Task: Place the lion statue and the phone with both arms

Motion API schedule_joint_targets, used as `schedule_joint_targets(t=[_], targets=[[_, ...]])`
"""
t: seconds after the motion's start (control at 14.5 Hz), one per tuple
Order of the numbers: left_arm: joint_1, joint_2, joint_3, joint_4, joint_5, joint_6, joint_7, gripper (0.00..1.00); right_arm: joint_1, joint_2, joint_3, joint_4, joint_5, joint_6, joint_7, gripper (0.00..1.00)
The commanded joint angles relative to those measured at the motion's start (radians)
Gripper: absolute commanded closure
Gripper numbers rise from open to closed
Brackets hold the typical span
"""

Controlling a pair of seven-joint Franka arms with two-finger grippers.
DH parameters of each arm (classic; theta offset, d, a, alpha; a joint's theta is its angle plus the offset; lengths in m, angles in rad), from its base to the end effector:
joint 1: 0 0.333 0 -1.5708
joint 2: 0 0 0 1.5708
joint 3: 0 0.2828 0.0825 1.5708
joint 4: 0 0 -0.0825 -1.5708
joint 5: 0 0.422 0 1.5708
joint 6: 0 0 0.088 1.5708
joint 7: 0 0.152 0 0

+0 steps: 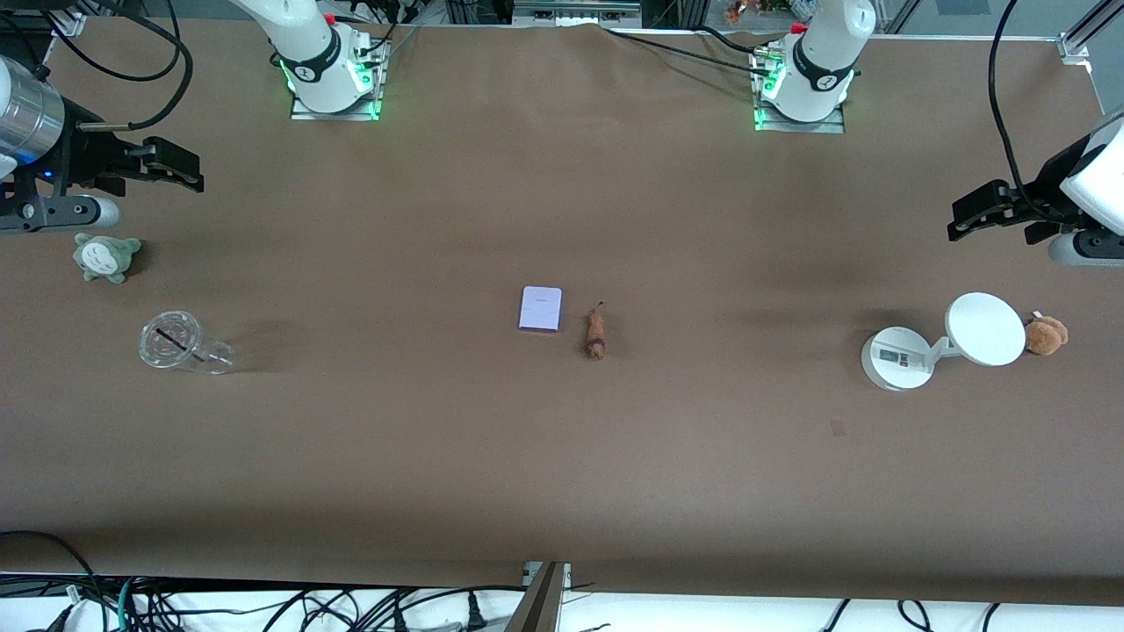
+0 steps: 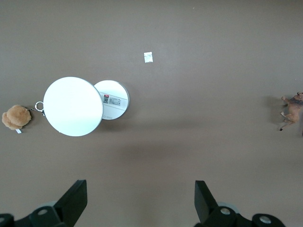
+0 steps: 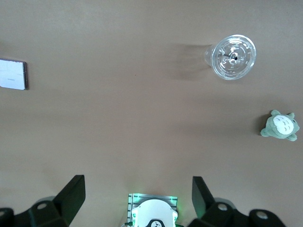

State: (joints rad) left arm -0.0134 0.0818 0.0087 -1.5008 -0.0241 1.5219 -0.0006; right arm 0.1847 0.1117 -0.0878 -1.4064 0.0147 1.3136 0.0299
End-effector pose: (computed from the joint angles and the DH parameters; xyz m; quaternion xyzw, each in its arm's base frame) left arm 0.6069 -0.0068 0.5286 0.9995 -0.0023 -0.0304 0.0116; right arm 0.5826 0.0615 0.5430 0.9942 0.0342 -0.1018 0.0041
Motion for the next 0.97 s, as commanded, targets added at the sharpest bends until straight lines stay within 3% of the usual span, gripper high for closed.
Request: schedule_joint_targets(t=[0.0, 0.9], targets=[[-0.003, 0.016, -0.001, 0.034, 0.018, -0.016, 0.01, 0.0, -0.002, 0.005, 0.002, 0.017, -0.01, -0.004, -0.01, 0.0], [-0.005, 0.016, -0.003, 0.036, 0.016, -0.009, 0.01, 0.0, -0.001, 0.063, 0.0, 0.015, -0.016, 0.032, -0.002, 0.0]])
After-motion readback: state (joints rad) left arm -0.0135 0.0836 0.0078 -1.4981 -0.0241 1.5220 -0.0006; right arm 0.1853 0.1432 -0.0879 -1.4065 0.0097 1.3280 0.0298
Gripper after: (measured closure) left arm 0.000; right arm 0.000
